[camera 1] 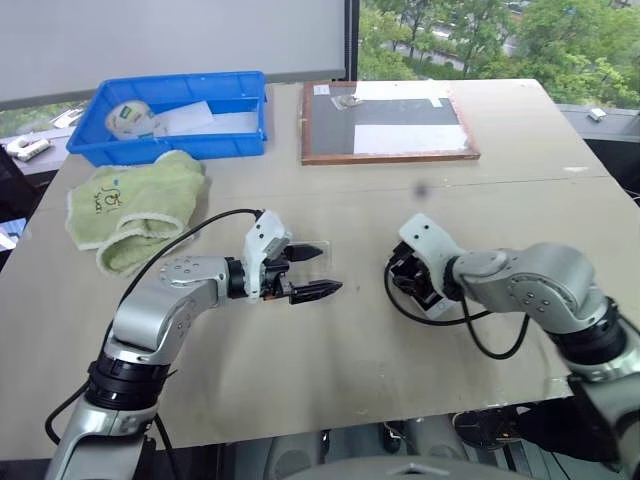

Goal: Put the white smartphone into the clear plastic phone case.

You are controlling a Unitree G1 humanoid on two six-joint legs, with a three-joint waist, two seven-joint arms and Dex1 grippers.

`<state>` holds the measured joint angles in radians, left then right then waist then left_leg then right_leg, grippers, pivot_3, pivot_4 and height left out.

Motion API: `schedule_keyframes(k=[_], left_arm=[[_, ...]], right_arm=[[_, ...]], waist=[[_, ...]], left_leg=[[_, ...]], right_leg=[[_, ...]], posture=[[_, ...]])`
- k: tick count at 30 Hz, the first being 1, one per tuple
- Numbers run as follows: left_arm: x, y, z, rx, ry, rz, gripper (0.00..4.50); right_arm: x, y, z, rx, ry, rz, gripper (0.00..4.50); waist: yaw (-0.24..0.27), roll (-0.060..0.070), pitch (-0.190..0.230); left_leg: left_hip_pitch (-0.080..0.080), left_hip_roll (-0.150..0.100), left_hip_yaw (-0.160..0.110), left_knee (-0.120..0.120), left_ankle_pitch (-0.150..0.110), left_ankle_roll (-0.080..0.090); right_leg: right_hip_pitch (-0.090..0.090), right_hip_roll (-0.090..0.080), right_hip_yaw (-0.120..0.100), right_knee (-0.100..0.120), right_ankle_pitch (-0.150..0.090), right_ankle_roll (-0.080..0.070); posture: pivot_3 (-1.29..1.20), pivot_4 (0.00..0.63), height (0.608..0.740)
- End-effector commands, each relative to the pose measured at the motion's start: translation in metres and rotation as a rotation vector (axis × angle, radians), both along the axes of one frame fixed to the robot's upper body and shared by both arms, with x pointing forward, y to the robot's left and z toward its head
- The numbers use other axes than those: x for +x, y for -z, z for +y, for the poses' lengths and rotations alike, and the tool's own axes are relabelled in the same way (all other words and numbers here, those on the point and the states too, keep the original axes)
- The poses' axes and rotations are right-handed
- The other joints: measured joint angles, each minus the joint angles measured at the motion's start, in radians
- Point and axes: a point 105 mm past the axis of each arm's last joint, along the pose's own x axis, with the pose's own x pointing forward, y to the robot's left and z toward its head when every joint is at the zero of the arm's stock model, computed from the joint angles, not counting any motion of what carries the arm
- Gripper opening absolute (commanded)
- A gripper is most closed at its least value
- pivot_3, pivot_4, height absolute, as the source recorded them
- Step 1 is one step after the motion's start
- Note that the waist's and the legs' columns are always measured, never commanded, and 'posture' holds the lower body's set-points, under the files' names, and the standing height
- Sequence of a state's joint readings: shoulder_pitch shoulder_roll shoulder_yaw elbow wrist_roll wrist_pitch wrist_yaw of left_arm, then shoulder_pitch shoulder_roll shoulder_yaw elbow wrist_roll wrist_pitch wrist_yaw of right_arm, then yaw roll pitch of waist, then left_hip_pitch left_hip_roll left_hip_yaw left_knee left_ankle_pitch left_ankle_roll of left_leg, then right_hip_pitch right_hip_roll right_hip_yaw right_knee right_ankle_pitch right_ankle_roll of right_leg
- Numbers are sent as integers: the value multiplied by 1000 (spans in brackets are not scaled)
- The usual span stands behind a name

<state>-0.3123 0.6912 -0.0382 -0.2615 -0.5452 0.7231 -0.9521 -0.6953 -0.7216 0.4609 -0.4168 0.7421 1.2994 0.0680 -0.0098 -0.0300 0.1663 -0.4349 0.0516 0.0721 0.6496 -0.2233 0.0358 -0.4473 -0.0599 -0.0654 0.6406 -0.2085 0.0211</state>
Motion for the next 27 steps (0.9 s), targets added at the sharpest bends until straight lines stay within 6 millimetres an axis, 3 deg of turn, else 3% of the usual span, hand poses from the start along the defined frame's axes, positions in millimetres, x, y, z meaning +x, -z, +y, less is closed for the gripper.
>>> schedule_keyframes(k=[1,7,12,18,21,24,27], left_arm=[[3,-13,3,-15,-9,-63,4500],[5,-14,6,-17,-25,-86,4500],[3,-13,7,-14,-34,-94,4500],[2,-11,9,-12,-45,-102,4500],[2,-10,10,-15,-55,-105,4500],[1,-8,10,-17,-59,-104,4500],[2,-7,10,-16,-56,-104,4500]], right_arm=[[12,-32,-20,-40,-238,-145,2919],[19,-36,-35,-66,-559,-241,2912],[24,-10,-47,-127,-678,-235,2912],[23,6,-55,-132,-720,-195,2903],[26,19,-63,-70,-623,-93,2903],[29,17,-62,-52,-596,-111,4365],[33,1,-63,-33,-544,-190,4446]], waist=[[12,3,4],[3,2,6],[3,2,7],[10,2,7],[15,2,6],[21,2,6],[25,2,6]], left_leg=[[-1,-2,0,1,0,0],[0,-5,1,1,-1,2],[1,-4,1,2,-1,2],[1,-4,2,4,-1,2],[3,-5,2,4,-1,2],[5,-4,1,5,-1,2],[5,-4,0,6,-1,2]], right_leg=[[0,-1,0,0,0,0],[0,-1,1,-1,-1,2],[0,0,1,0,-1,2],[1,-1,1,1,-1,2],[3,-1,1,2,-1,2],[6,-1,0,2,-1,2],[6,-1,0,3,-1,2]], posture=[[0,150,740],[0,150,740],[0,150,740],[0,150,740],[0,150,740],[0,150,740],[0,150,740]])
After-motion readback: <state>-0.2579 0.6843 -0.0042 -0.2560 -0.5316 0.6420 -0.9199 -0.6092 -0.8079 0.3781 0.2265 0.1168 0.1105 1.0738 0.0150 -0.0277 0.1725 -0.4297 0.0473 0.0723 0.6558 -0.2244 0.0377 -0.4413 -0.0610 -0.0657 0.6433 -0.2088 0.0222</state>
